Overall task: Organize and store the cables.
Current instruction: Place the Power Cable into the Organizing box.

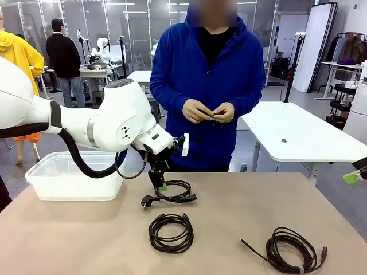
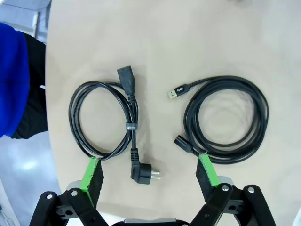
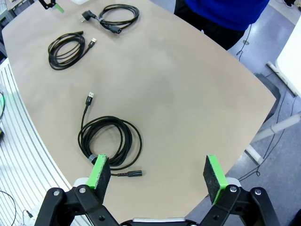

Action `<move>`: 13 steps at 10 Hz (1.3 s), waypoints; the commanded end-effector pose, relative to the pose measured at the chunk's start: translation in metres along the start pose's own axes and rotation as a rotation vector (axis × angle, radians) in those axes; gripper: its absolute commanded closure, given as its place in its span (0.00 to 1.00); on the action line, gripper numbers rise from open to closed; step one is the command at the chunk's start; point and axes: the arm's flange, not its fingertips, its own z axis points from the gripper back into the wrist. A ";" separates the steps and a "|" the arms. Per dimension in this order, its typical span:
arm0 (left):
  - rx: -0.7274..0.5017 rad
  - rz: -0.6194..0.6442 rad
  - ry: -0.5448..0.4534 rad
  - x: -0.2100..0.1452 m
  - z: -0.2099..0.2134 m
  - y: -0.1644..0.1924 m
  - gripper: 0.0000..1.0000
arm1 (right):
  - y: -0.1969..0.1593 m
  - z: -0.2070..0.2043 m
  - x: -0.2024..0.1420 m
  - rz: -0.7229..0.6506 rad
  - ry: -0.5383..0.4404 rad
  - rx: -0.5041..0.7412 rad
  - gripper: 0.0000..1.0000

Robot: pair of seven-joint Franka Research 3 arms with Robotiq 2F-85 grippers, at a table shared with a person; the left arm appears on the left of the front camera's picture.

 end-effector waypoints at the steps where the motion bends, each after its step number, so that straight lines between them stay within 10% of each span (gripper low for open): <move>1: -0.062 -0.004 0.047 0.009 -0.010 0.029 0.00 | 0.000 0.001 0.002 -0.017 -0.001 -0.005 0.00; 13: -0.298 0.077 0.220 0.019 -0.118 0.089 0.00 | 0.000 0.001 0.002 -0.017 -0.001 -0.005 0.00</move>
